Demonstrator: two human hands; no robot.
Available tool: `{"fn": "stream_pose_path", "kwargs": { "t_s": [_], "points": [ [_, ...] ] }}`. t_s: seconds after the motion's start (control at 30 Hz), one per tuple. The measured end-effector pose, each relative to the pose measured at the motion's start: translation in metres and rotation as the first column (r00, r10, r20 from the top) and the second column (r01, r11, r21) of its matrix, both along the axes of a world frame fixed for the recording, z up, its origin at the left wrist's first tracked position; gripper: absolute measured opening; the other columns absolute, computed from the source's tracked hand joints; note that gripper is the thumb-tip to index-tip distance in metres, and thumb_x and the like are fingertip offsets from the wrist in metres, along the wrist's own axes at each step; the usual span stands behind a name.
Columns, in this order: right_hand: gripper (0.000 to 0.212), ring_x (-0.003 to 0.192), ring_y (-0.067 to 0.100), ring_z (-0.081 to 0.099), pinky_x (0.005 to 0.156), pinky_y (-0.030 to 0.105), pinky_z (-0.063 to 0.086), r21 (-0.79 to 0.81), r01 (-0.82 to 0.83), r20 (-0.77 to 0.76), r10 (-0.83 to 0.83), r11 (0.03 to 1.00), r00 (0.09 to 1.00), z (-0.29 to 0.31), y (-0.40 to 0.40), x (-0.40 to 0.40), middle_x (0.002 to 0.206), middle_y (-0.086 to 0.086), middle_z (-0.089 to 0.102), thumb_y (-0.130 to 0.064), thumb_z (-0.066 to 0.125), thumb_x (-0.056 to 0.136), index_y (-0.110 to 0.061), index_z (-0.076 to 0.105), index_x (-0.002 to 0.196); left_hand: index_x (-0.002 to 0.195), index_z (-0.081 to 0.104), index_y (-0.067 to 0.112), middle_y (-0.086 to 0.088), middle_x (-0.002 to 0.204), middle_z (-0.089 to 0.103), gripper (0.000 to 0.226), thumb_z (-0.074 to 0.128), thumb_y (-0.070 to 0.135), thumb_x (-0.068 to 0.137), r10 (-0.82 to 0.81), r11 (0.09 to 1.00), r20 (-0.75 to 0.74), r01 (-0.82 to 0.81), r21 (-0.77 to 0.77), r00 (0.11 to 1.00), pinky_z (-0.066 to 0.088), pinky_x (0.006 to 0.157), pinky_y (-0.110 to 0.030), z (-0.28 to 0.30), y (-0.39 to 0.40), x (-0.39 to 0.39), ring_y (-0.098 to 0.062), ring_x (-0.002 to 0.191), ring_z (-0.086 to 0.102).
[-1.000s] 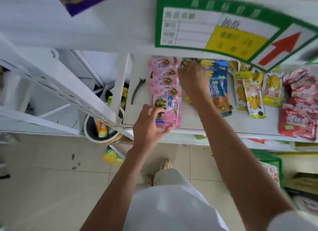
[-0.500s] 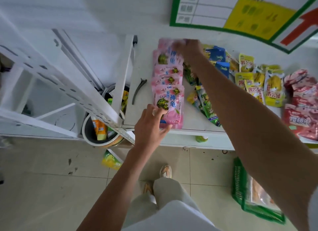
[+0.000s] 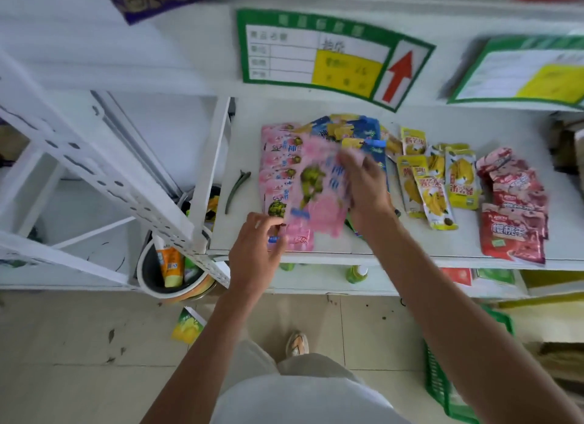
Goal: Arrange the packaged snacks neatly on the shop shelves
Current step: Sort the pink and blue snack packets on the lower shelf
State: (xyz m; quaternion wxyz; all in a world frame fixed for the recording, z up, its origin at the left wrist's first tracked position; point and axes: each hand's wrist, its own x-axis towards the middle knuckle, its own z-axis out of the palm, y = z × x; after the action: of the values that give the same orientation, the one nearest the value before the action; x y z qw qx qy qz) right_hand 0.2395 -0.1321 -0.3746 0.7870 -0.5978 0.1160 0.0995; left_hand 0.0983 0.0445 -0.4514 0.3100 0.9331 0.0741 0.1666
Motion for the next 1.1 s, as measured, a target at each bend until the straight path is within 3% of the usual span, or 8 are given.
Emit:
{"fn": "stream_pose_path", "kwargs": {
  "t_s": [0.07,0.17,0.23,0.3,0.47,0.8,0.97,1.1],
  "points": [
    [0.04,0.09,0.037,0.072,0.082,0.052,0.064,0.003,-0.059,-0.064,0.059,0.998,0.996,-0.009,0.003,-0.032,0.104,0.026,0.072,-0.024,0.076,0.095,0.004,0.061,0.12,0.113,0.07,0.019,0.005,0.108,0.065,0.015,0.063,0.023,0.101,0.029,0.972,0.073,-0.011,-0.233,0.997,0.048,0.066,-0.015,0.009,0.0,-0.005,-0.002,0.082,0.06],
    [0.038,0.083,0.032,0.074,0.073,0.043,0.064,-0.032,-0.096,-0.056,0.094,0.995,0.994,-0.012,0.002,-0.057,0.096,0.018,0.075,-0.021,0.074,0.097,0.006,0.058,0.118,0.1,0.071,0.006,-0.002,0.092,0.074,0.029,0.059,0.033,0.099,0.057,0.645,-0.229,-0.211,-0.734,0.972,0.053,0.073,-0.031,0.04,-0.009,-0.011,-0.017,0.083,0.069],
    [0.036,0.078,0.027,0.075,0.069,0.04,0.062,-0.106,-0.101,-0.006,0.101,0.989,0.995,-0.008,0.004,-0.064,0.093,0.017,0.076,-0.02,0.073,0.097,0.007,0.058,0.115,0.095,0.066,-0.004,-0.013,0.085,0.072,0.032,0.061,0.028,0.101,-0.038,0.575,-0.338,-0.256,-0.777,0.941,0.054,0.075,-0.04,0.053,-0.014,-0.01,-0.027,0.082,0.069],
    [0.034,0.079,0.028,0.076,0.071,0.044,0.063,-0.152,-0.096,0.053,0.105,0.984,0.993,-0.001,0.008,-0.069,0.098,0.022,0.076,-0.022,0.072,0.098,0.006,0.06,0.113,0.094,0.073,0.002,-0.014,0.087,0.078,0.02,0.067,0.019,0.101,-0.064,0.544,-0.268,-0.191,-0.817,0.961,0.06,0.076,-0.042,0.058,-0.02,-0.012,-0.027,0.081,0.075],
    [0.03,0.082,0.026,0.069,0.071,0.042,0.059,-0.113,-0.13,0.102,0.142,0.985,0.985,0.004,0.004,-0.097,0.104,0.025,0.072,-0.037,0.067,0.102,-0.008,0.064,0.109,0.104,0.08,0.013,-0.01,0.095,0.081,0.013,0.071,0.02,0.099,0.069,0.421,-0.217,-0.226,-0.879,0.974,0.063,0.08,-0.044,0.062,-0.029,-0.021,-0.033,0.09,0.079],
    [0.017,0.069,0.018,0.066,0.053,0.028,0.056,-0.202,-0.039,0.185,0.078,0.979,0.98,-0.012,-0.002,-0.141,0.083,0.006,0.076,-0.019,0.063,0.104,-0.005,0.072,0.098,0.087,0.075,0.006,-0.005,0.079,0.079,0.018,0.071,0.02,0.098,0.055,0.571,-0.157,-0.16,-0.805,0.986,0.061,0.063,-0.029,0.08,-0.024,-0.016,-0.016,0.074,0.076],
    [0.02,0.069,0.016,0.064,0.058,0.033,0.056,-0.216,-0.06,0.19,0.102,0.975,0.976,-0.014,-0.005,-0.136,0.083,-0.002,0.075,-0.027,0.065,0.1,-0.01,0.072,0.094,0.087,0.076,0.012,-0.008,0.076,0.074,0.014,0.069,0.011,0.099,0.073,0.564,-0.104,-0.127,-0.816,0.992,0.06,0.078,-0.048,0.075,-0.008,-0.017,-0.018,0.076,0.069],
    [0.018,0.074,0.013,0.065,0.064,0.033,0.053,-0.283,-0.046,0.284,0.129,0.958,0.95,-0.007,0.0,-0.132,0.083,-0.001,0.073,-0.027,0.063,0.104,-0.013,0.072,0.097,0.089,0.077,0.011,-0.008,0.078,0.076,0.013,0.069,0.006,0.097,0.063,0.585,-0.107,-0.123,-0.802,0.992,0.061,0.084,-0.044,0.081,-0.003,-0.013,-0.019,0.077,0.073]
  ]
}}
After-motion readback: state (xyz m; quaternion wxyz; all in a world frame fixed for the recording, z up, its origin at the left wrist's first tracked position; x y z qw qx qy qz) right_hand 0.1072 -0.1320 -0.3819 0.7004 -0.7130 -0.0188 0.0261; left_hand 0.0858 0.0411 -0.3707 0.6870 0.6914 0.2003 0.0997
